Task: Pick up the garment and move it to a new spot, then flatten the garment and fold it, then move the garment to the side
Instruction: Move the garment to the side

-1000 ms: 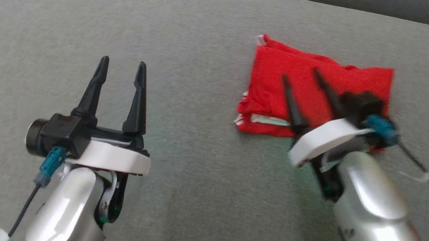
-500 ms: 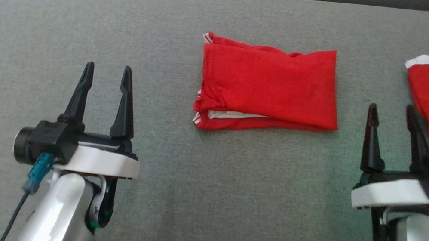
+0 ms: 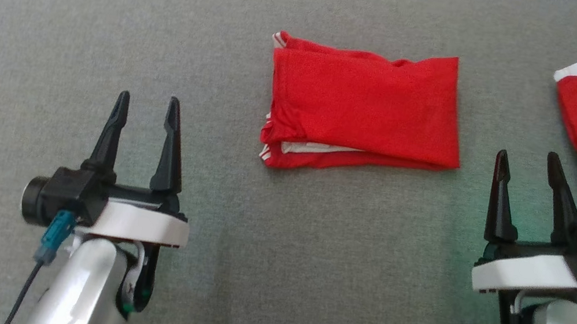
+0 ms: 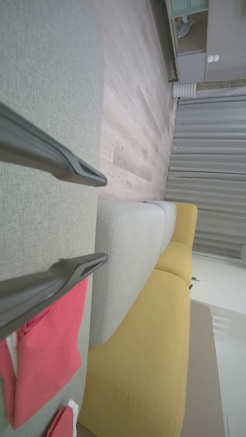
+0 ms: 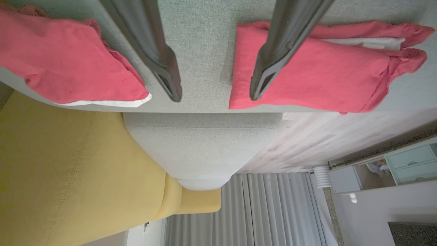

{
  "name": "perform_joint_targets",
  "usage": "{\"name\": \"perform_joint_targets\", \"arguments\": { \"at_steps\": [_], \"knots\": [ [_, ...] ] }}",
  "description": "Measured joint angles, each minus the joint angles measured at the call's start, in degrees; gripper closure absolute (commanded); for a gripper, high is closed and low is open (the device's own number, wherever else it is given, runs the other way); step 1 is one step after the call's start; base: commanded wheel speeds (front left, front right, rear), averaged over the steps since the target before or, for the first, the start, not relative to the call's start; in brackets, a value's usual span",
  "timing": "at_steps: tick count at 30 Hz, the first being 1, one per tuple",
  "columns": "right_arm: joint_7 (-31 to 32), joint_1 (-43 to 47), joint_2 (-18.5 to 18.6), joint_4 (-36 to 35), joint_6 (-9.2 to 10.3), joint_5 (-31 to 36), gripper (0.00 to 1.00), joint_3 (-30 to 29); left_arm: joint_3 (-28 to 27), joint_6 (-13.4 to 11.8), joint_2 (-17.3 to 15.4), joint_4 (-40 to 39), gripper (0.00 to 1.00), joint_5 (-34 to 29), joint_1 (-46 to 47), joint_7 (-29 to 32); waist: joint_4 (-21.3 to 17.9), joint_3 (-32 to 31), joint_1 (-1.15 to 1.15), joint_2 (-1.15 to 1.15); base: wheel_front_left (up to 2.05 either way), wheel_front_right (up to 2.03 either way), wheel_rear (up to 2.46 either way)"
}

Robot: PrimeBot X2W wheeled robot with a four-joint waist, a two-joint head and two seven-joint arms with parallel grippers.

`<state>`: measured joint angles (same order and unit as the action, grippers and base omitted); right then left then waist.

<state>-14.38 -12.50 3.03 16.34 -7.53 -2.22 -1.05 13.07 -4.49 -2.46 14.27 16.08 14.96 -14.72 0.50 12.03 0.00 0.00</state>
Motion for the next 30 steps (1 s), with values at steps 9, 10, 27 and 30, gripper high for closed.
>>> {"name": "perform_joint_targets", "arguments": {
  "at_steps": [9, 10, 27, 30],
  "knots": [
    [1.97, -10.74, 0.01, 9.35, 0.00, 1.63, 0.00, -1.38, 2.83, -0.04, 0.01, 0.01, 0.00, 0.58, 3.34, 0.01, 3.15, 4.38, 0.01, 0.00, 0.00, 0.00, 0.00],
    [2.71, -12.34, 0.02, 10.89, 0.00, 1.40, 0.00, -1.45, 3.21, -0.07, 0.01, 0.02, 0.00, 0.73, 3.60, 0.01, 3.63, 4.87, 0.01, 0.00, 0.00, 0.00, 0.00],
    [12.33, -27.41, 2.20, 33.51, 0.00, -5.37, 1.00, 2.34, 4.72, -1.07, 0.03, -0.23, 0.00, 1.68, 5.70, 0.01, 8.37, 8.62, 0.00, 0.00, 0.00, 0.00, 0.00],
    [10.21, -27.89, 2.43, 35.21, 0.00, -5.60, 1.00, 4.48, 4.58, -1.07, 0.03, -0.18, 0.00, 1.66, 5.70, 0.01, 7.98, 7.91, 0.00, 0.00, 0.00, 0.00, 0.00]
  ]
}}
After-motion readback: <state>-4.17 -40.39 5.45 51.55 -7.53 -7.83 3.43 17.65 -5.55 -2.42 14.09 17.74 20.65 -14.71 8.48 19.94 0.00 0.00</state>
